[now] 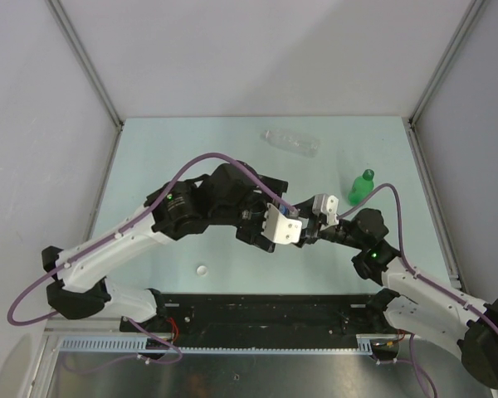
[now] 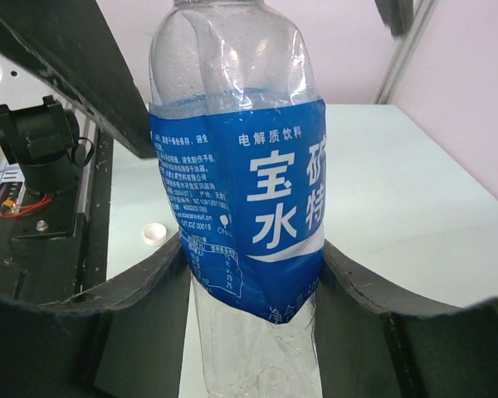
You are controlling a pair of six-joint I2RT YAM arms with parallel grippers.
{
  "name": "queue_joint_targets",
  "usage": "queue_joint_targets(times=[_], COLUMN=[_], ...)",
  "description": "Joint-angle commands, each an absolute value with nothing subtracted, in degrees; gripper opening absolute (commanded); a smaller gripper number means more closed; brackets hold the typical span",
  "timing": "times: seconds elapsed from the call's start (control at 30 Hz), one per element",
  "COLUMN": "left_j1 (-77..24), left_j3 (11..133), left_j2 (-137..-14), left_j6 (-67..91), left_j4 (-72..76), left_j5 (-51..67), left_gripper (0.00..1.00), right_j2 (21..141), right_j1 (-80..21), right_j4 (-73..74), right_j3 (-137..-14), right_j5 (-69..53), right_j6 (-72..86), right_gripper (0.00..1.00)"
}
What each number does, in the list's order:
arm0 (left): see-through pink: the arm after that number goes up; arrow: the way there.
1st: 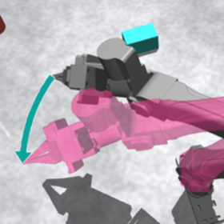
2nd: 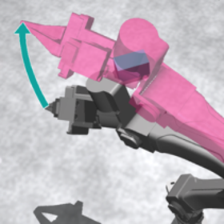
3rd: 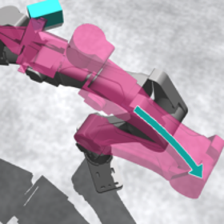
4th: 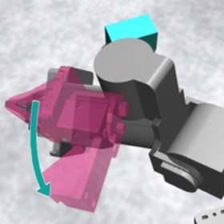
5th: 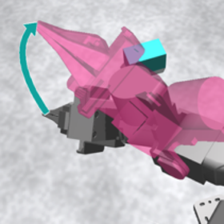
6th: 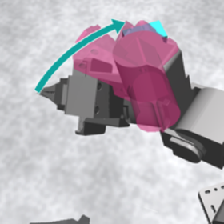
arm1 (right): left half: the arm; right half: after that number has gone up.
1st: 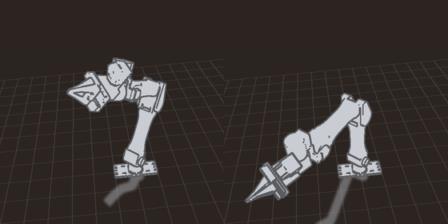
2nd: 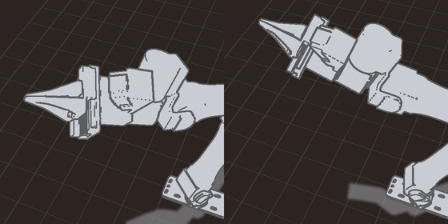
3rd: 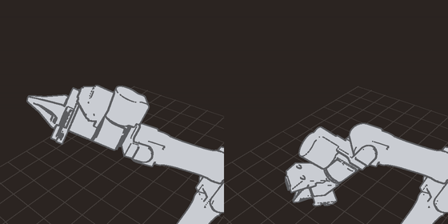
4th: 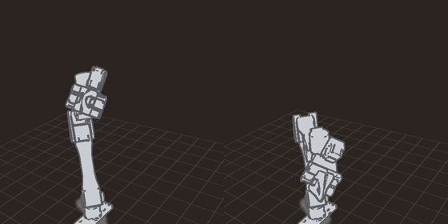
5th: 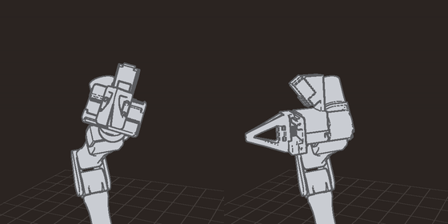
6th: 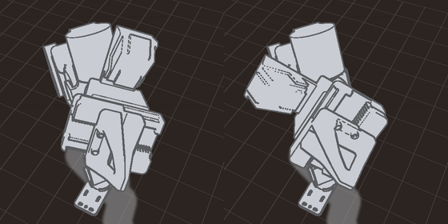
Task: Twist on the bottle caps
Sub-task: Screw the bottle cap onto the plastic bottle.
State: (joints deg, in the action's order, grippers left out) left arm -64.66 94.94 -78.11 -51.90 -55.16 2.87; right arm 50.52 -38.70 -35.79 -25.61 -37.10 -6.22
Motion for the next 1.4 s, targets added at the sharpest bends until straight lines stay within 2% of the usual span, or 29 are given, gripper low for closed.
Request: queue_joint_targets(times=[0.0, 0.27, 0.57, 0.7, 0.83, 0.93, 1.03, 1.2, 1.37], left_j1=[-64.7, -63.5, -60.7, -60.3, -59.8, -59.3, -58.8, -58.7, -58.6], left_j3=[95.1, 94.7, 96.6, 95.5, 94.7, 92.6, 86.2, 59.3, 45.0], left_j2=[-74.1, -72.7, -69.6, -68.0, -68.1, -67.0, -62.9, -51.1, -46.3], left_j6=[-49.4, -45.3, -38.4, -33.5, -26.6, -22.8, -15.7, -5.2, -1.6], left_j4=[-50.3, -46.6, -42.4, -33.0, -19.8, -11.5, -4.8, 18.5, 22.8], left_j5=[0.3, 1.7, 13.7, 10.4, -1.5, -7.6, -11.9, -16.0, -12.2], left_gripper=[0.99, 0.99, 1.00, 0.99, 1.00, 1.00, 0.99, 0.99, 1.00], right_j2=[50.6, 52.1, 51.4, 50.0, 47.8, 46.1, 45.3, 44.3, 44.3], right_j1=[-38.4, -37.5, -36.1, -35.8, -35.3, -34.7, -34.1, -32.5, -32.1], right_j4=[-34.8, -35.2, -38.2, -40.8, -42.7, -42.4, -42.2, -40.7, -41.9], right_j3=[-27.2, -27.2, -27.2, -27.2, -27.2, -27.2, -27.2, -27.6, -27.8], right_j5=[-37.9, -38.8, -33.6, -27.1, -17.0, -14.1, -13.8, -12.4, -11.1], right_j6=[-7.5, -6.8, -1.2, 3.7, 11.4, 14.3, 16.5, 20.2, 25.4], right_gripper=[0.00, 0.00, 0.00, 0.00, 0.00, 0.00, 0.00, 0.00, 0.00])
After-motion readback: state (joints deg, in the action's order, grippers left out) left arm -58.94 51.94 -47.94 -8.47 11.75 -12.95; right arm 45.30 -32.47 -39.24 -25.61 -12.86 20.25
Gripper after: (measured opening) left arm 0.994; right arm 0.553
